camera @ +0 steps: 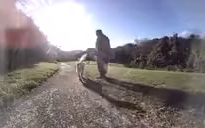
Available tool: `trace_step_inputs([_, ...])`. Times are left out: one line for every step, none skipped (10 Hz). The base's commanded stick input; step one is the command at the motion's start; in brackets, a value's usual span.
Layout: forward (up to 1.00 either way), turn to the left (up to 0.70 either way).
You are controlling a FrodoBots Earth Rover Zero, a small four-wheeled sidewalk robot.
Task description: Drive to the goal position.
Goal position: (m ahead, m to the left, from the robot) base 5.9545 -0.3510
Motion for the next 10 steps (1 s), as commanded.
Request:
trace_step_inputs([0.50, 0.50])
trace_step_inputs([0.50, 0.50])
trace_step_inputs([0.50, 0.50])
trace_step_inputs([0.50, 0.50])
trace_step_inputs([0.50, 0.50])
trace_step_inputs([0.50, 0.50])
trace_step_inputs([0.50, 0.50])
trace_step_inputs([0.50, 0.50])
trace_step_inputs([0.50, 0.41])
trace_step_inputs([0.50, 0.23])
